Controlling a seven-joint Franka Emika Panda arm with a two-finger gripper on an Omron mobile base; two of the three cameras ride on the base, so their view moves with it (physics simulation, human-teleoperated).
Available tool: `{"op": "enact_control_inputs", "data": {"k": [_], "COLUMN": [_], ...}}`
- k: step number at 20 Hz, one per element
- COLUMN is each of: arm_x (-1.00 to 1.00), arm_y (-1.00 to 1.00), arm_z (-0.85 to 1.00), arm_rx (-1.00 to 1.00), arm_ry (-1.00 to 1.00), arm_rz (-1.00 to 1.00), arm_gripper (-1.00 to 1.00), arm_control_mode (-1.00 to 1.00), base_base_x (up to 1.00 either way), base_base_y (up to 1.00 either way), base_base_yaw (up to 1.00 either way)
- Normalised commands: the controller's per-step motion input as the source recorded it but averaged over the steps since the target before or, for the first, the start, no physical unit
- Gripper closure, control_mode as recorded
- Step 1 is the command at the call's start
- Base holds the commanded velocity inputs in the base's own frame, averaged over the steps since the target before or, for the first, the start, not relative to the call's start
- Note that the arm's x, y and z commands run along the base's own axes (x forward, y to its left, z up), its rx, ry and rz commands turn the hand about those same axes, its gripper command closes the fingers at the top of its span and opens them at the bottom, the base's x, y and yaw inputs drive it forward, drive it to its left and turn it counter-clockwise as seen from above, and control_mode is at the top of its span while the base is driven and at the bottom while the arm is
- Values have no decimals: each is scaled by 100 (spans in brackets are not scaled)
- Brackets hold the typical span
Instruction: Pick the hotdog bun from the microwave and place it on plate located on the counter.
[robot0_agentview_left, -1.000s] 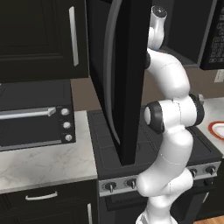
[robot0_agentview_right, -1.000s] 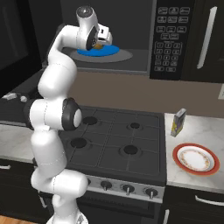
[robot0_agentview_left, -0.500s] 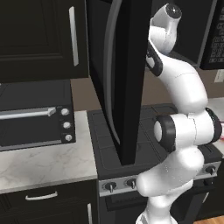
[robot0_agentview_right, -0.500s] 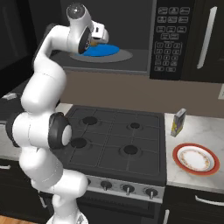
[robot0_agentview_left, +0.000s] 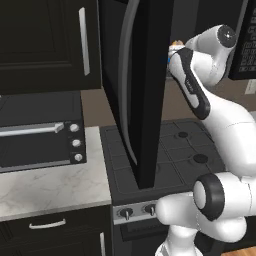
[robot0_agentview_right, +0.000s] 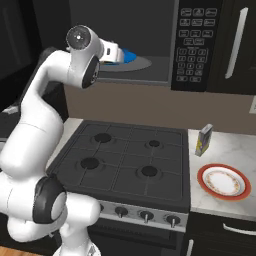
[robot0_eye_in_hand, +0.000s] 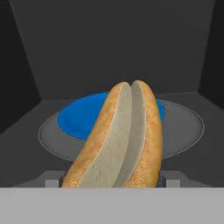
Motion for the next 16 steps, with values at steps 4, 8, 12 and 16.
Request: {"op": "enact_control_inputs", "data": {"k": [4,8,12,16], "arm_x": [-100,-100,-100,-88], "arm_y": [-31,-29,-43,-69], "arm_z": [0,0,-22,-86], "arm_rx": [0,0,0,0], "arm_ry": [5,18,32,41], "arm_rz": [0,0,-1,-13], "arm_gripper": [100,100,100,100], "arm_control_mode": [-100,-100,-100,-100], "base_base_x": [0,0,0,0], "base_base_y": [0,0,0,0], "base_base_yaw": [0,0,0,0]}}
